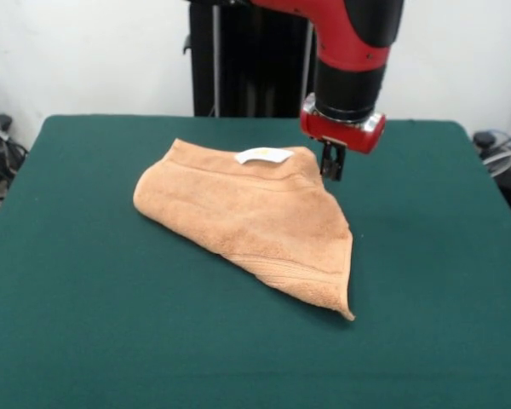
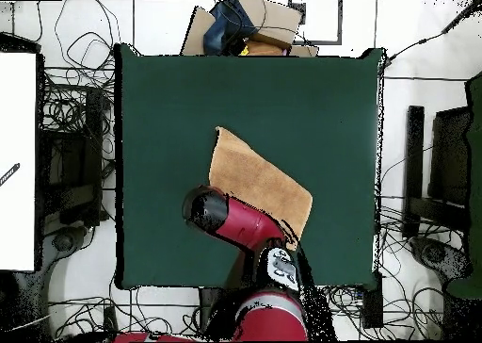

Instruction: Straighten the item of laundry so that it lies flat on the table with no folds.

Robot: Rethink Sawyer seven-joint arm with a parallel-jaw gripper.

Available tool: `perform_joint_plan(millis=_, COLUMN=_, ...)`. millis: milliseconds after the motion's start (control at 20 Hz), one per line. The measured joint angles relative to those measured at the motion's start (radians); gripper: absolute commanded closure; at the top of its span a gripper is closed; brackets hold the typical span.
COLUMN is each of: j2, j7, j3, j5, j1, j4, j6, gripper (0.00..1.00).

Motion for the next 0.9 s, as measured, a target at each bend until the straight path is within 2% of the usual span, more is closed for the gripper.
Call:
perform_joint_plan(millis=500, j2=-0.011, j7=0.000, j3=-0.002, j5=0.000, j1=-0.032, j4=-0.021, j6=0.027, gripper=1.00)
perform_joint_plan(millis=900, j2=0.044, j7=0.000, j3=-0.002, j5=0.000, j1=-0.044, j4=-0.062, j6=0.026, gripper=1.00)
